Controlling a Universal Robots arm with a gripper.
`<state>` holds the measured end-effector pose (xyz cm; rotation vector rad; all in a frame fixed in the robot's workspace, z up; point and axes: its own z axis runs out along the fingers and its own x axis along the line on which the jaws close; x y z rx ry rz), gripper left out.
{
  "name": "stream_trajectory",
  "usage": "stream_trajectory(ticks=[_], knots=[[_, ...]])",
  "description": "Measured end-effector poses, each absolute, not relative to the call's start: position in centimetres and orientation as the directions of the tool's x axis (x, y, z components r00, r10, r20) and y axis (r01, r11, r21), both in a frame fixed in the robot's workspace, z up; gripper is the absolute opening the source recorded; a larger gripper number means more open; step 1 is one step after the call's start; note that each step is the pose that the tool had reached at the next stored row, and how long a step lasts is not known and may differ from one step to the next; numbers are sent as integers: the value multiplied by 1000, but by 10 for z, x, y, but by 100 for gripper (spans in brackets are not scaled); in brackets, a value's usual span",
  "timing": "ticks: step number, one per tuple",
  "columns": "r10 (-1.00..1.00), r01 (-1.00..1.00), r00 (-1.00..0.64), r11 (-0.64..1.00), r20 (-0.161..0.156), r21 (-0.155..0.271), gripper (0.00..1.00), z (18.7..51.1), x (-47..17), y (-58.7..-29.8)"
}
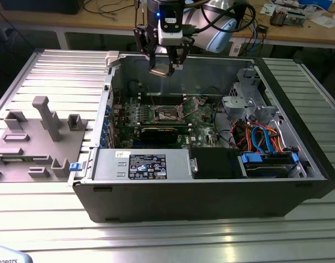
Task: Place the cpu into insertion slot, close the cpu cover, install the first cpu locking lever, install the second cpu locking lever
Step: 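Place the cpu into insertion slot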
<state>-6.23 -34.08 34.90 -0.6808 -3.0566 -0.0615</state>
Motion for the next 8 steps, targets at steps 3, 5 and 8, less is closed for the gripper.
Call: stream_trajectory(ticks=[3, 5, 8], knots=[[427, 427, -904, 903, 18, 36, 55, 349, -62, -341], [429, 430, -903, 902, 18, 36, 55, 349, -62, -341], [434, 434, -901, 900, 18, 36, 55, 349, -62, -341]])
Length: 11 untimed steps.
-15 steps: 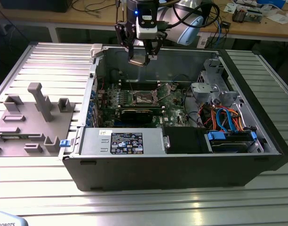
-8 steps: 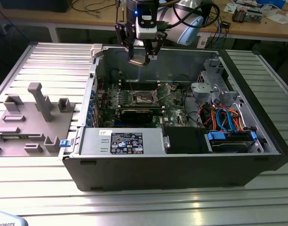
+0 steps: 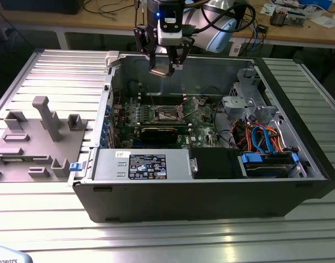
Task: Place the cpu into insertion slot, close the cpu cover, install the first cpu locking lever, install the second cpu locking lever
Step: 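Place the cpu into insertion slot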
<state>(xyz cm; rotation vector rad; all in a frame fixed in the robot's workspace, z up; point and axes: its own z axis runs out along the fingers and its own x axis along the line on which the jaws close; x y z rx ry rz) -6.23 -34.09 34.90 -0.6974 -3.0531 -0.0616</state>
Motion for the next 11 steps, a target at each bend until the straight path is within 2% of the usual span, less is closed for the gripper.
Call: stream_trajectory(ticks=[11], knots=[[446, 447, -895, 894, 18, 36, 55, 349, -62, -341]])
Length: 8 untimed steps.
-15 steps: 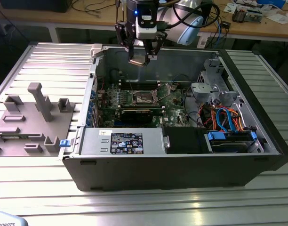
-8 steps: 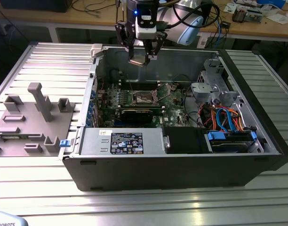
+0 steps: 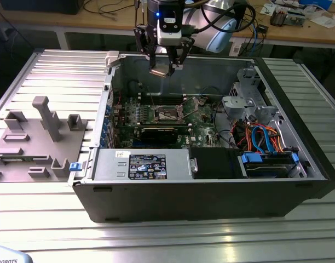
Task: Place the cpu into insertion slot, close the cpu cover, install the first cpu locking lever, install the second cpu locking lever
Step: 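Place the cpu into insertion slot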
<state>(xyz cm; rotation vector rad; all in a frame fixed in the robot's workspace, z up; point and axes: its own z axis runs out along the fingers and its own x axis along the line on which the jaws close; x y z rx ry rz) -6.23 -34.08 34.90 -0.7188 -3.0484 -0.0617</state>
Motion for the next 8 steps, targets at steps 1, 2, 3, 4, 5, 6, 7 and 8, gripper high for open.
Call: stream_trajectory(ticks=[1, 2, 3, 4, 5, 6, 7, 8], knots=[[447, 448, -894, 893, 18, 36, 55, 349, -62, -341], [448, 449, -894, 893, 18, 36, 55, 349, -62, -341], [450, 451, -893, 892, 18, 36, 55, 349, -62, -341], [451, 452, -892, 892, 18, 36, 55, 349, -62, -341], [452, 452, -892, 891, 18, 36, 55, 349, -62, -341], [453, 454, -891, 890, 18, 36, 55, 349, -62, -341], [454, 455, -891, 890, 18, 36, 55, 349, -62, -341], [456, 456, -890, 889, 18, 36, 55, 349, -62, -341]])
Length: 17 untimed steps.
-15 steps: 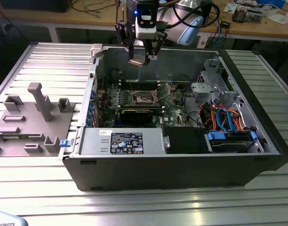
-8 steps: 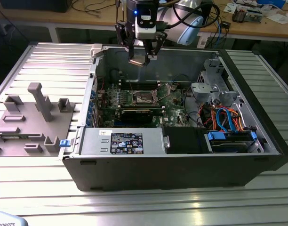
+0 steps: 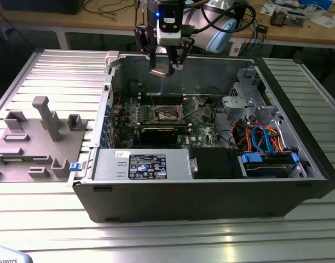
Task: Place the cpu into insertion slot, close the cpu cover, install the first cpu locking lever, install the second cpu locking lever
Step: 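Place the cpu into insertion slot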
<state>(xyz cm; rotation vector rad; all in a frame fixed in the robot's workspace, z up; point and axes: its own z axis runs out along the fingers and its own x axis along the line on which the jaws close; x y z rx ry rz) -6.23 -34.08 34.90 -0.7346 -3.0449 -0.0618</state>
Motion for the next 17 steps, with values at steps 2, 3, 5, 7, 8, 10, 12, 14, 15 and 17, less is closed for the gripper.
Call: stream_trajectory(ticks=[2, 3, 5, 7, 8, 10, 12, 14, 15, 17], knots=[[457, 458, -889, 888, 18, 36, 55, 349, -62, -341], [459, 459, -888, 888, 18, 36, 55, 349, -62, -341], [460, 461, -888, 887, 18, 36, 55, 349, -62, -341], [463, 463, -886, 886, 18, 36, 55, 349, -62, -341], [464, 464, -886, 885, 18, 36, 55, 349, -62, -341], [465, 466, -885, 884, 18, 36, 55, 349, -62, -341], [467, 468, -884, 883, 18, 36, 55, 349, -62, -341], [470, 470, -883, 882, 18, 36, 55, 349, -62, -341], [471, 471, -882, 881, 18, 36, 55, 349, -62, -341], [474, 474, -880, 880, 18, 36, 55, 349, -62, -341]])
